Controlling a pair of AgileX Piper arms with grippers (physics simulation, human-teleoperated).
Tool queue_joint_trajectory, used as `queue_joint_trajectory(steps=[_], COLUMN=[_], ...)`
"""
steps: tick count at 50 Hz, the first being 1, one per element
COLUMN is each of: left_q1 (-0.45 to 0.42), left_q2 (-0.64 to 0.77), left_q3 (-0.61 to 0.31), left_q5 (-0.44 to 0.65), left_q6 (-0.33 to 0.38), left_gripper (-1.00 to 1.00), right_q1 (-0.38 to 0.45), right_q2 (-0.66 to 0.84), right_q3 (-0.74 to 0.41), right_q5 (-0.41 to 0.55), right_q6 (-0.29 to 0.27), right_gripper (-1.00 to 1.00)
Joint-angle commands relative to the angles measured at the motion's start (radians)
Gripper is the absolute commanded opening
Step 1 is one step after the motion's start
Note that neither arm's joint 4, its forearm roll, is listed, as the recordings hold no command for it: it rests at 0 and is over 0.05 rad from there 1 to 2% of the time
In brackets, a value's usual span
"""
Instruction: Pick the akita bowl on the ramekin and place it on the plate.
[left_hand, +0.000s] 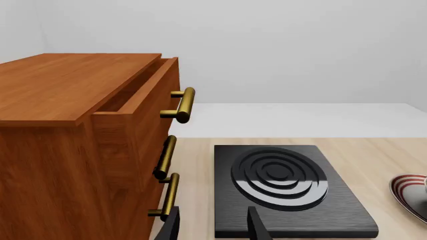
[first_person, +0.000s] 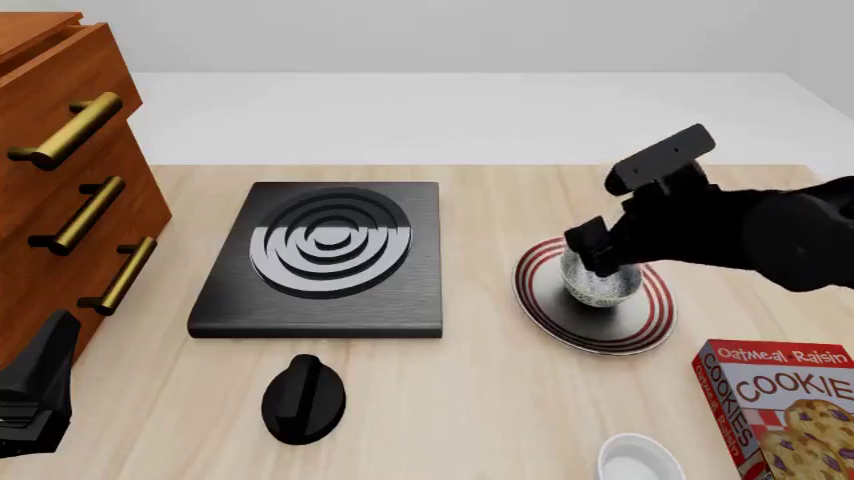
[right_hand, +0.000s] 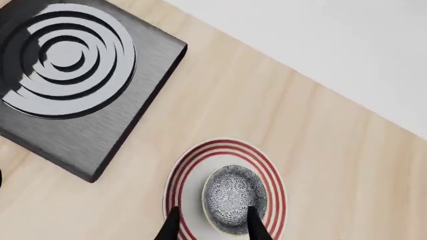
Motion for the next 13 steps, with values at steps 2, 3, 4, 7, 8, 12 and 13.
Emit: queue_joint_trajectory(steps=[2,3,4,7,8,12,13], left_q1=[0.000,0.000,0.000,0.000,0.000,0.000,0.000], left_q2=[0.000,0.000,0.000,0.000,0.000,0.000,0.000], left_q3=[0.000,0.000,0.000,0.000,0.000,0.000,0.000], left_q5=[0.000,0.000,0.000,0.000,0.000,0.000,0.000], left_q6=[0.000,0.000,0.000,0.000,0.000,0.000,0.000], left_gripper=[1.00,1.00,1.00,1.00,1.00,1.00,1.00], right_q1=[0.011,0.012,0.012,0.006,0.011,-0.013,-0.014], right_q2=[-0.057,-0.070,-0.088,-0.175,-0.205,-0.269,-0.290], right_q3=[0.092,0.101,0.107,0.136,0.144,0.191,0.205], right_q5=[-0.105,-0.113,-0.118,-0.135,-0.142,-0.185,-0.194], right_q6=[0.168,0.179,0.213,0.221,0.230,0.273,0.287], right_gripper=[1.00,1.00,1.00,1.00,1.00,1.00,1.00])
